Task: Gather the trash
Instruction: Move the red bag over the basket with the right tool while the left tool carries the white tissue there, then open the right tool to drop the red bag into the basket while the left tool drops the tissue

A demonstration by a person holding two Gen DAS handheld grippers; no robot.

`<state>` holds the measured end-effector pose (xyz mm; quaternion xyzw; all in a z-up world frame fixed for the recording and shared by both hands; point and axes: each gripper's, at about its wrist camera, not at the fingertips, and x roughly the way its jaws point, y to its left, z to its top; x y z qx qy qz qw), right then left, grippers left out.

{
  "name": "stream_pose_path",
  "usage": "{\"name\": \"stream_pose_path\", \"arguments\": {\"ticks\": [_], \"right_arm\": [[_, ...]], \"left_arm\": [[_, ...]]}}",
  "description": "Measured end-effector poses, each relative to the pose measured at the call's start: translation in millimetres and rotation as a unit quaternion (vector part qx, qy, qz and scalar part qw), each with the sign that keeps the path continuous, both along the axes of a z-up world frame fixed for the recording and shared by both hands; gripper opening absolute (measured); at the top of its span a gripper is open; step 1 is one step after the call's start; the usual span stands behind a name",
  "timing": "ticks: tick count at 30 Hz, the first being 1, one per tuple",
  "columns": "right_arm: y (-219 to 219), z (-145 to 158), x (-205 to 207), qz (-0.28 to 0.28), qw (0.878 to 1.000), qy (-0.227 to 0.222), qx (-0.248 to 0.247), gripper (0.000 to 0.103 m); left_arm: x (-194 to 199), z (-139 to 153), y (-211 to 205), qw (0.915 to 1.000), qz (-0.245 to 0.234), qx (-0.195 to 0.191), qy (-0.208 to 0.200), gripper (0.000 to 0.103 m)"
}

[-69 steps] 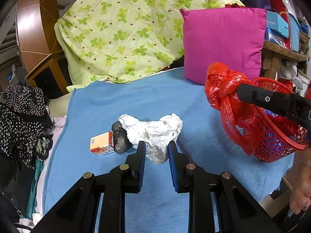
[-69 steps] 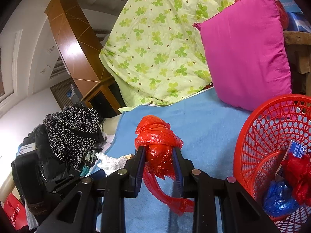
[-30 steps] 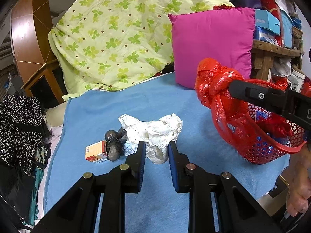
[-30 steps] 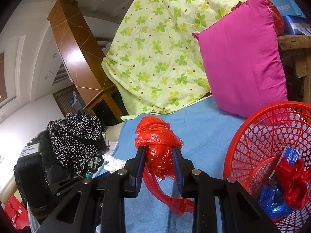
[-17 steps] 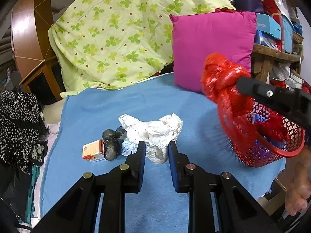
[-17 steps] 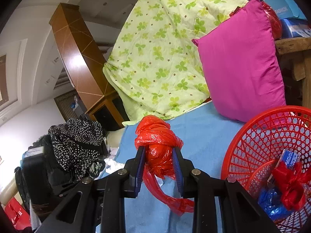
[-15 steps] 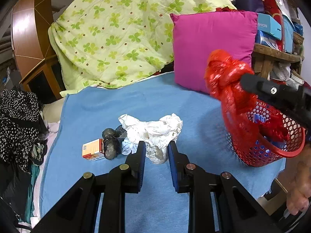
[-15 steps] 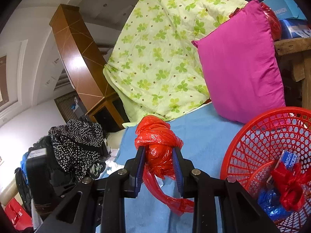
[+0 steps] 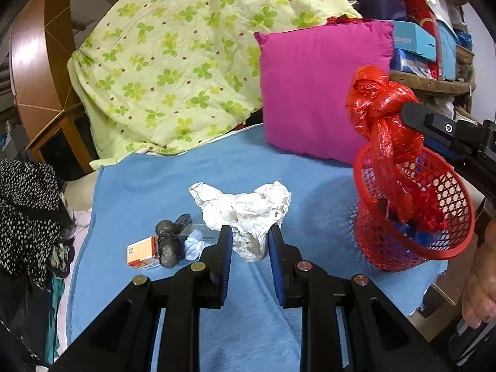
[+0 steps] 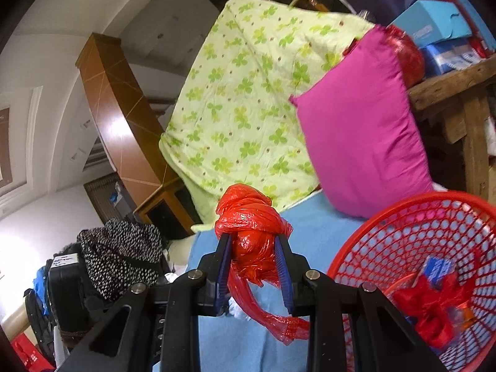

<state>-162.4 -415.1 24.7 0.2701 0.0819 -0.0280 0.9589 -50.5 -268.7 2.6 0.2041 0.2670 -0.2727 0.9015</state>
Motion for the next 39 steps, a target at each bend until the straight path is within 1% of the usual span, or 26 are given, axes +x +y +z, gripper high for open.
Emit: {"name": "stream_pose_path", "arguments": {"ticks": [5, 11, 15, 19, 22, 25, 27, 30, 32, 39], "right_arm": [[-20, 4, -22, -0.036, 0.999, -0.008, -0.003, 0.03], [-54, -1, -54, -0.09, 0.995, -0.017, 0.027, 0.03], [-76, -9, -70, -0.119, 0.991, -0.015, 0.06, 0.03], [-89, -18, -84, -0.146, 0.985, -0.012, 0.086, 0.03], [-97, -28, -98, -0.157, 0.981, -0.011, 0.117, 0.03], [-104, -39, -115, -0.167, 0.975, -0.01, 0.149, 0.03], [-107, -44, -125, -0.175, 0.971, -0.01, 0.162, 0.03], [-110, -47, -130, -0.183, 0.969, -0.01, 0.166, 0.03], [-111, -47, -127, -0.182, 0.969, -0.008, 0.169, 0.03], [-104, -47, -111, -0.168, 0.972, -0.002, 0.166, 0.03]], "left_arm": [[-7, 5, -22, 0.9997, -0.023, 0.003, 0.008, 0.025], [-30, 13, -52, 0.9982, -0.061, 0.005, 0.0, 0.025], [-47, 21, -74, 0.996, -0.089, 0.006, -0.003, 0.025], [-60, 26, -96, 0.9937, -0.112, 0.006, -0.004, 0.025], [-68, 28, -109, 0.9916, -0.129, -0.003, 0.006, 0.025], [-74, 26, -117, 0.9902, -0.139, -0.009, 0.013, 0.025], [-75, 23, -120, 0.9896, -0.142, -0.012, 0.02, 0.025], [-76, 17, -121, 0.9887, -0.146, -0.011, 0.032, 0.025], [-74, 16, -119, 0.9888, -0.145, -0.01, 0.032, 0.025], [-60, 12, -111, 0.9905, -0.132, -0.012, 0.039, 0.025]]}}
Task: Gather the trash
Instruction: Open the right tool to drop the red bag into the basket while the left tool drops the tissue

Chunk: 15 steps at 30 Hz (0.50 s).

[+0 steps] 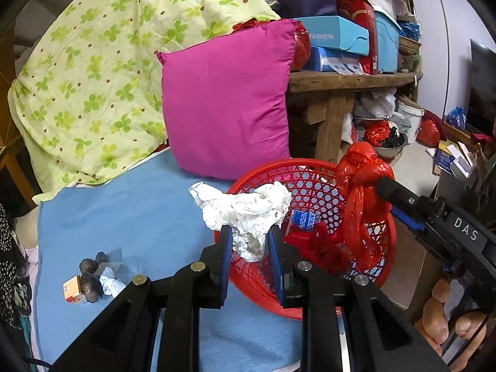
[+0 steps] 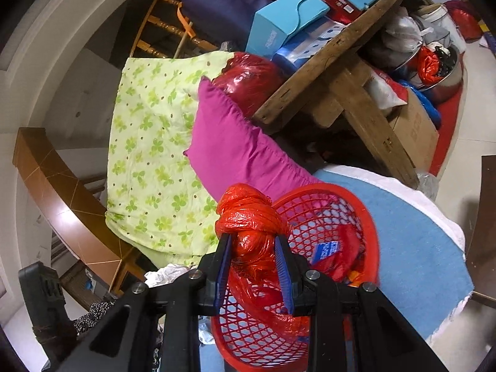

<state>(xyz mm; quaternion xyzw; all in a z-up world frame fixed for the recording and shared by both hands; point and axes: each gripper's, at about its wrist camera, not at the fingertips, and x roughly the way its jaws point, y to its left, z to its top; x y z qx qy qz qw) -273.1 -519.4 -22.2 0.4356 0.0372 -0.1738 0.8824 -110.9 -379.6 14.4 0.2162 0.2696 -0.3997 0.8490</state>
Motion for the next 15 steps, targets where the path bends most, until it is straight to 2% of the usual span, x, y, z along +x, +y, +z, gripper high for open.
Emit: {"name": "stream_pose_path", "arguments": {"ticks": [15], "right_arm": [[-6, -4, -3, -0.012, 1.0, -0.005, 0.018, 0.03]], "left_arm": [[-5, -1, -13, 0.9999, -0.012, 0.0, -0.006, 0.025]]}}
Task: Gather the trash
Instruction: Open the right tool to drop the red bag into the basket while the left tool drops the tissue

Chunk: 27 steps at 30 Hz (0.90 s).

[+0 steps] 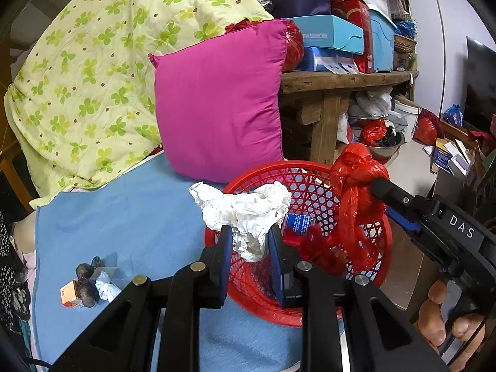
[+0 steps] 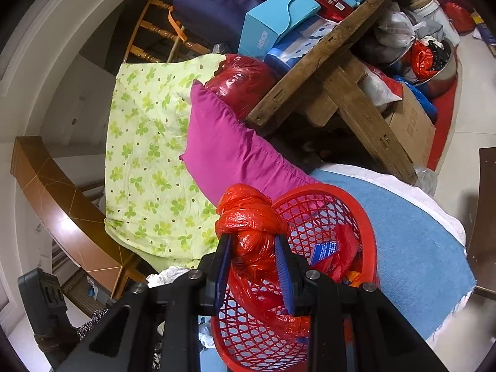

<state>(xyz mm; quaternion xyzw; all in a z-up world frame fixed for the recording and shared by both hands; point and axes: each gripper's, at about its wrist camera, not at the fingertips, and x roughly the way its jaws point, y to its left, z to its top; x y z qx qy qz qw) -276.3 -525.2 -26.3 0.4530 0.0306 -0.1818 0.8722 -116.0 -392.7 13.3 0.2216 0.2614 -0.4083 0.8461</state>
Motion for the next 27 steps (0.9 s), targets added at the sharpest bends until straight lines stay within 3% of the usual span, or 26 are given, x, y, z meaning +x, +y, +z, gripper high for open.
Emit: {"name": "stream_pose_path", "arguments": {"ticks": [27], "right_arm": [[-2.7, -2.1, -3.5, -0.006, 1.0, 0.002, 0.018, 0.032]], "left_arm": [[3.7, 5.4, -1.7, 1.0, -0.001, -0.007, -0.002, 0.025]]}}
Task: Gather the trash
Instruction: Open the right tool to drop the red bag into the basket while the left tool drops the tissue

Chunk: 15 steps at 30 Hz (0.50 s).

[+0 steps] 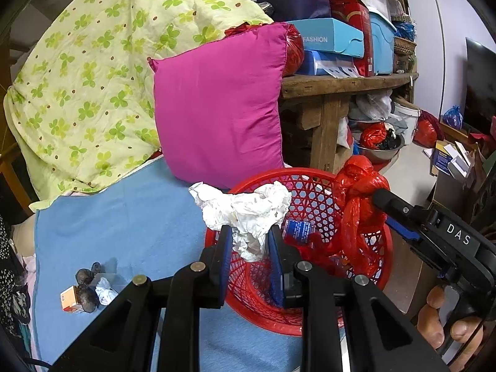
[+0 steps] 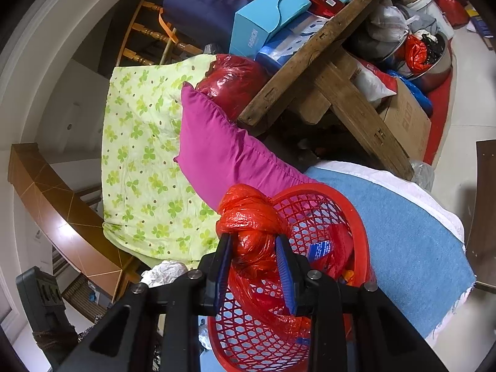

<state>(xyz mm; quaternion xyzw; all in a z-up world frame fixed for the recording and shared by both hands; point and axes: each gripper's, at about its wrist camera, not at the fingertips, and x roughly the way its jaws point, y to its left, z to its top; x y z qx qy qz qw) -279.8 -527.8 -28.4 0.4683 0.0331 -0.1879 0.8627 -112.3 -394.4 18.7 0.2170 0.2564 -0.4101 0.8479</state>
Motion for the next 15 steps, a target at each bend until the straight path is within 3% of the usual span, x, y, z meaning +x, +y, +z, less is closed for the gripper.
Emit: {"name": "stream_pose_path", "arguments": {"ticks": [12, 15], "right_arm": [[-5, -3, -6, -0.014, 1.0, -0.003, 0.005, 0.032], [-5, -3, -4, -0.011, 1.0, -0.001, 0.008, 0.033]], "left_arm": [[-3, -8, -14, 0.9993, -0.029, -0.003, 0.023, 0.026], [1, -15, -17, 0.9984, -0.036, -0.001, 0.044, 0.033]]}}
